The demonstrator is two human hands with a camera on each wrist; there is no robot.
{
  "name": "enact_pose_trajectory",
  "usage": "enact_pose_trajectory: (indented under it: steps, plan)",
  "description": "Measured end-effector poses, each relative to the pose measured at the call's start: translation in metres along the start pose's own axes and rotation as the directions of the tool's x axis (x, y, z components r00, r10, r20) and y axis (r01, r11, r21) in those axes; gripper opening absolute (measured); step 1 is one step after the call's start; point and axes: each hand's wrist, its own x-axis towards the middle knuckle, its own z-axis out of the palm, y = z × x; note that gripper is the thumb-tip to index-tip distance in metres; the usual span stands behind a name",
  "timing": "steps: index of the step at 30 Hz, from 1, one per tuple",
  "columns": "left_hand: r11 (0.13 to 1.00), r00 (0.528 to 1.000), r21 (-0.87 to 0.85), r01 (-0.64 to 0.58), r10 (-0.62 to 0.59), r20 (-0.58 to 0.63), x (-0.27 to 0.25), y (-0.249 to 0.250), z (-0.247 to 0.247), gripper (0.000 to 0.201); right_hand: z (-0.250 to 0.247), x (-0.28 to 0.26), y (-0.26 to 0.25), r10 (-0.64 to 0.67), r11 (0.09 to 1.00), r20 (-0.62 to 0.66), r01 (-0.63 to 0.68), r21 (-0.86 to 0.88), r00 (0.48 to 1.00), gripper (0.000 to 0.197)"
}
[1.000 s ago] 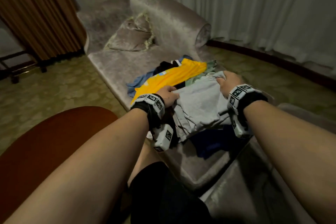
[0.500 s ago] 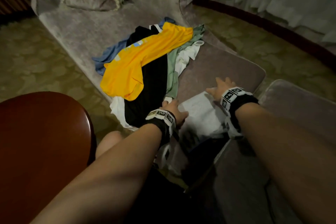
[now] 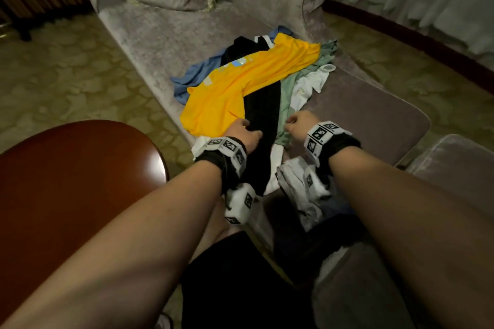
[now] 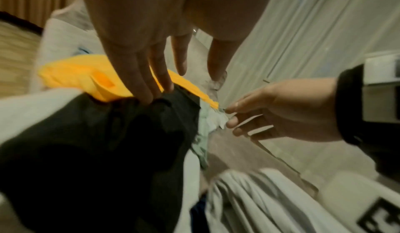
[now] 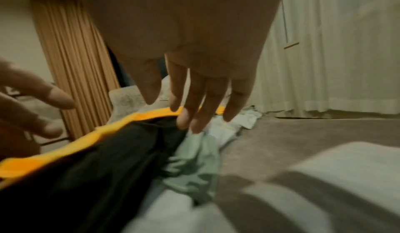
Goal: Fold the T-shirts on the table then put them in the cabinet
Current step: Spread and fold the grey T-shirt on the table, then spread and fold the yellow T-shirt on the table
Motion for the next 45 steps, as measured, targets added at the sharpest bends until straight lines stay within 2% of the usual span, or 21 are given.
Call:
enact_pose_trajectory:
  steps: [2, 5, 8, 10, 12, 13, 15, 17, 20, 22, 26, 31, 34, 36, 38, 41, 43, 45]
  plan:
    - [0.996, 0.997, -0.077, 0.042, -0.046, -0.053, 0.006, -0.008, -0.030, 0.043, 0.016, 0.002, -0.030, -0.094, 0.993, 0.051, 0.089, 0.080, 0.994, 0.023]
    - [0.986, 0.991, -0.146, 0.081, -0.095, -0.090, 0.011, -0.028, -0.067, 0.039, 0.044, 0.002, -0.071, -0.141, 0.977, 0.168, 0.109, 0.184, 0.976, 0.035]
    - [0.964, 0.984, -0.235, 0.121, -0.147, -0.097, 0.011, -0.049, -0.091, 0.040, 0.062, 0.003, -0.098, -0.054, 0.988, 0.246, 0.016, 0.155, 0.968, 0.043]
    - [0.956, 0.983, -0.263, 0.128, -0.158, -0.096, 0.012, -0.063, -0.103, 0.041, 0.072, 0.013, -0.101, 0.034, 0.966, 0.273, -0.101, 0.238, 0.961, 0.041]
    - [0.961, 0.980, -0.247, 0.126, -0.158, -0.117, 0.015, -0.075, -0.110, 0.038, 0.088, 0.033, -0.096, -0.005, 1.000, 0.217, 0.012, -0.029, 0.976, 0.031]
    - [0.961, 0.979, -0.245, 0.126, -0.161, -0.128, 0.016, -0.080, -0.112, 0.036, 0.087, 0.035, -0.098, -0.027, 0.998, 0.161, 0.035, -0.046, 0.987, 0.030]
    - [0.962, 0.977, -0.247, 0.120, -0.159, -0.141, 0.017, -0.086, -0.116, 0.032, 0.077, 0.033, -0.107, 0.029, 0.982, 0.029, -0.034, 0.184, 0.999, 0.032]
    - [0.960, 0.979, -0.260, 0.107, -0.147, -0.143, 0.017, -0.086, -0.117, 0.031, 0.071, 0.029, -0.110, 0.062, 0.960, -0.104, -0.031, 0.278, 0.993, 0.032]
    - [0.952, 0.985, -0.291, 0.093, -0.130, -0.111, 0.011, -0.080, -0.118, 0.036, 0.068, 0.027, -0.120, 0.076, 0.860, -0.104, -0.012, 0.511, 0.992, 0.035]
    - [0.943, 0.992, -0.323, 0.079, -0.106, -0.067, 0.003, -0.070, -0.118, 0.047, 0.059, 0.019, -0.131, 0.051, 0.781, -0.046, -0.011, 0.624, 0.998, 0.040]
    - [0.926, 1.000, -0.377, 0.027, -0.029, 0.001, -0.017, -0.046, -0.119, 0.061, 0.034, -0.001, -0.147, -0.111, 0.774, 0.022, 0.073, 0.629, 0.994, 0.044]
    - [0.884, 0.994, -0.465, 0.049, 0.001, 0.106, -0.046, -0.014, -0.119, 0.066, 0.002, -0.032, -0.164, -0.244, 0.720, -0.120, 0.262, 0.643, 0.962, 0.047]
    - [0.821, 0.984, -0.571, -0.020, 0.116, 0.133, -0.063, 0.007, -0.122, 0.064, -0.024, -0.060, -0.184, -0.333, 0.680, -0.171, 0.362, 0.638, 0.927, 0.046]
    - [0.796, 0.981, -0.596, -0.104, 0.181, 0.070, -0.076, 0.020, -0.128, 0.051, -0.039, -0.076, -0.200, -0.367, 0.636, -0.202, 0.403, 0.657, 0.908, 0.044]
    - [0.769, 0.967, -0.601, -0.217, 0.255, -0.023, -0.091, 0.032, -0.139, 0.024, -0.052, -0.090, -0.214, -0.367, 0.593, -0.251, 0.433, 0.678, 0.896, 0.042]
    - [0.700, 0.945, -0.639, -0.319, 0.283, -0.162, -0.112, 0.047, -0.169, 0.031, -0.068, -0.108, -0.229, -0.357, 0.559, -0.322, 0.477, 0.679, 0.877, 0.035]
    - [0.645, 0.940, -0.683, -0.341, 0.237, -0.246, -0.125, 0.053, -0.197, 0.030, -0.076, -0.120, -0.237, -0.354, 0.566, -0.351, 0.497, 0.658, 0.867, 0.029]
    - [0.629, 0.927, -0.684, -0.369, 0.200, -0.316, -0.134, 0.052, -0.219, 0.023, -0.080, -0.134, -0.246, -0.364, 0.551, -0.358, 0.509, 0.662, 0.860, 0.026]
